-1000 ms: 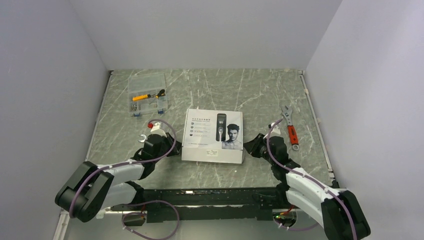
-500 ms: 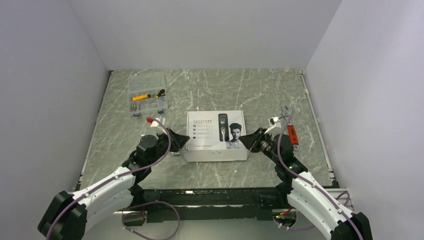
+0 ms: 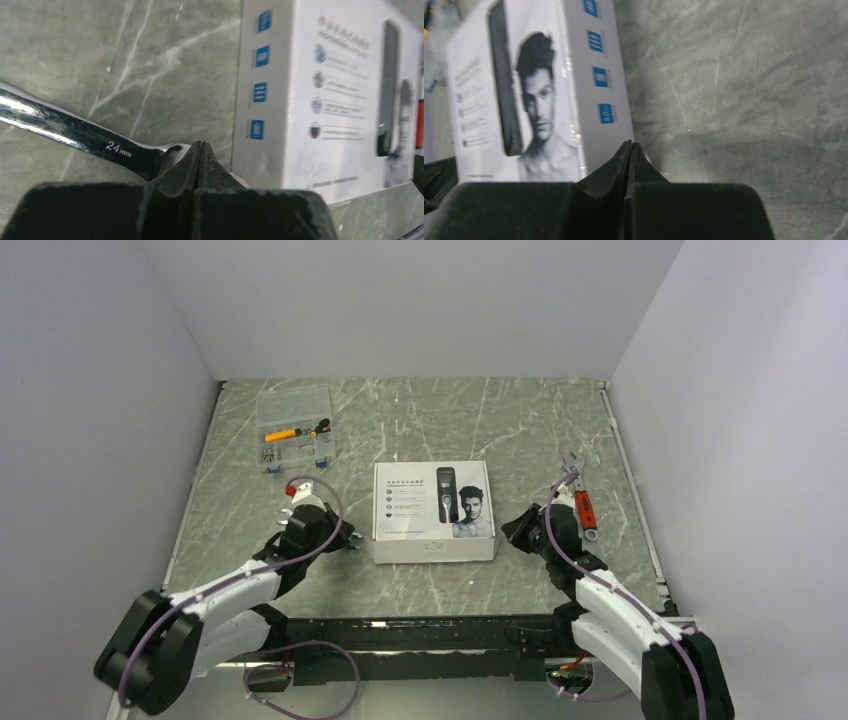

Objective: Sort the hair-cutting tools
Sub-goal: Close the storage box at the center of the board.

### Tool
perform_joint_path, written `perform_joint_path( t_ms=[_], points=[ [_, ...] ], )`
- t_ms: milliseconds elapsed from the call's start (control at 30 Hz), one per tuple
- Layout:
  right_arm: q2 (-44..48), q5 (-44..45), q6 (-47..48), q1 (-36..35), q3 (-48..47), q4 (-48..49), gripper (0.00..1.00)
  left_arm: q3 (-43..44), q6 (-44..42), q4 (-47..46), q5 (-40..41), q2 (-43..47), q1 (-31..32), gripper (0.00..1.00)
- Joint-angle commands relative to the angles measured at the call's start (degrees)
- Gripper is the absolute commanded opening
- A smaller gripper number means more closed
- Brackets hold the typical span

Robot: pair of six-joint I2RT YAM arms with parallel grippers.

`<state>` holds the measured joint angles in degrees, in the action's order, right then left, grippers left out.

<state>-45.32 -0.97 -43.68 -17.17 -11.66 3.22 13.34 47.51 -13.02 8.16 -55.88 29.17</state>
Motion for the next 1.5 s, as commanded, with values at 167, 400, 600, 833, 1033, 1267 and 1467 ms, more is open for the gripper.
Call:
perform_joint_path(
  t_ms=[167,400,600,833,1033,1267,1467],
  points=[
    [-10.4,-12.8,3.8,0.7,1.8,15.4,0.0,2.6,-0.3,-14.4,-10.4,-11.6,-0.5,0.0],
    [-8.3,-11.1,4.8,0.4,3.0,16.2,0.0,0.6,-1.5,-18.4,-12.8,-13.3,0.0,0.0],
    [-12.7,-15.1,5.1,0.2,2.2,19.6,0.0,1.3,-1.4,-21.6,-16.3,-18.6,0.0,0.0],
    [-10.9,-16.6,4.0,-2.5,2.9,19.5,0.0,-0.5,-1.4,-26.0,-19.4,-18.0,0.3,0.0],
    [-3.3,-17.5,4.1,-3.7,1.7,16.5,0.0,-1.5,-3.3,-26.6,-19.8,-9.9,2.3,0.0],
    [-1.3,-19.1,2.9,-5.3,-2.0,14.9,0.0,1.2,-4.3,-24.3,-21.6,-4.9,5.4,0.0],
    [2.8,-18.3,1.4,-6.1,-6.0,11.3,0.0,3.8,-3.6,-19.9,-20.9,1.1,6.5,0.0]
  ],
)
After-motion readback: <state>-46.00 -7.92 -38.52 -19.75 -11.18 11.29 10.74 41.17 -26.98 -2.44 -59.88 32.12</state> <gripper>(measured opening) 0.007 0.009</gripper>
